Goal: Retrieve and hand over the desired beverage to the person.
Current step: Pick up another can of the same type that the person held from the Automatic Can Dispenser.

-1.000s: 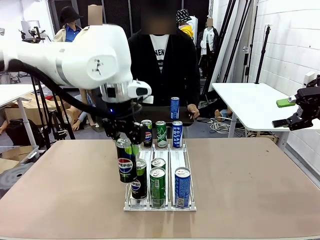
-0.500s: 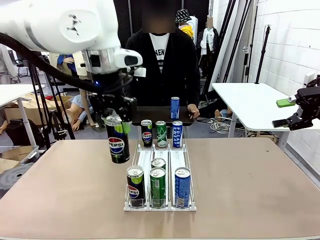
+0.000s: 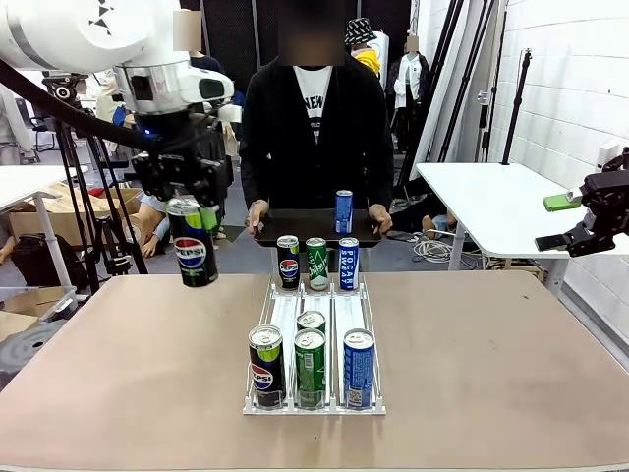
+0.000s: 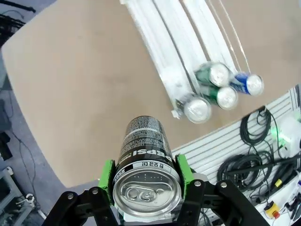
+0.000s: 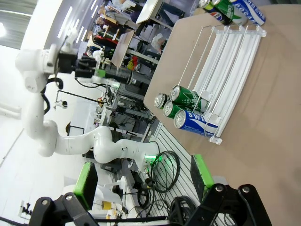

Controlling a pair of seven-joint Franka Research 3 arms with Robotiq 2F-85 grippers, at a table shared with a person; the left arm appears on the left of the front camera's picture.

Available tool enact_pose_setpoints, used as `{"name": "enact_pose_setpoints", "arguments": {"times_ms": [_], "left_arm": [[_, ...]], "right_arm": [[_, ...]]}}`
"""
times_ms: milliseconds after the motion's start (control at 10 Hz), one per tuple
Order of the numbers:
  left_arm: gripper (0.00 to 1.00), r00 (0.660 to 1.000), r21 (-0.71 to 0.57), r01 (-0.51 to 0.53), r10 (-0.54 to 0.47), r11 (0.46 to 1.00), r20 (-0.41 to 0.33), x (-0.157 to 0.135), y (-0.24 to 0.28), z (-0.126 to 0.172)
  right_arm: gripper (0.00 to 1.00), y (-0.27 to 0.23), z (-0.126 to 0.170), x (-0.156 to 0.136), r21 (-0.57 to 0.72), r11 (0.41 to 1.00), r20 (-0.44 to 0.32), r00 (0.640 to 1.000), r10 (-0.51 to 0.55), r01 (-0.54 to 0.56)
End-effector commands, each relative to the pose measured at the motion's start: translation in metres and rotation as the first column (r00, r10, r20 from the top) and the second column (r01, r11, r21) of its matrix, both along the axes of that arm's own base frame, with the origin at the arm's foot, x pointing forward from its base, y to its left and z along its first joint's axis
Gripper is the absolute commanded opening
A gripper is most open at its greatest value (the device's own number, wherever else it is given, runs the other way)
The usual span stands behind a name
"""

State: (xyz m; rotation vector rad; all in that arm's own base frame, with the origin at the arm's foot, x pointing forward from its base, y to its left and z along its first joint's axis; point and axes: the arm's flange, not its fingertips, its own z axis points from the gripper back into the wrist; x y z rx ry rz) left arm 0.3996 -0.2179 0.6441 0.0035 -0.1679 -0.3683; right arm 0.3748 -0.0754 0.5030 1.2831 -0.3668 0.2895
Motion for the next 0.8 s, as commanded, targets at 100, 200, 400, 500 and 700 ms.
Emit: {"name": "enact_pose_setpoints", "arguments": {"times_ms": [100,200,400,500,700], "left_arm": [[0.00,0.999,-0.006,-0.029,0.029,1.000,0.035,0.034,0.037,0.040],[0.00,0.998,0.004,-0.050,0.050,0.999,0.047,0.026,0.049,0.055],[0.00,0.994,0.043,-0.111,0.110,0.993,0.018,0.013,0.078,0.070],[0.00,0.992,0.063,-0.124,0.124,0.990,-0.003,0.012,0.090,0.068],[0.00,0.993,0.073,-0.121,0.120,0.990,0.010,0.018,0.112,0.060]], "right_arm": [[1.00,0.001,-0.002,-0.004,0.003,1.000,0.002,1.000,0.007,-0.007],[1.00,0.001,-0.002,-0.004,0.003,1.000,0.002,1.000,0.007,-0.007],[1.00,0.001,-0.002,-0.004,0.003,1.000,0.002,1.000,0.007,-0.007],[1.00,0.001,-0.002,-0.004,0.003,1.000,0.002,1.000,0.007,-0.007],[1.00,0.001,-0.002,-0.004,0.003,1.000,0.002,1.000,0.007,-0.007]]}}
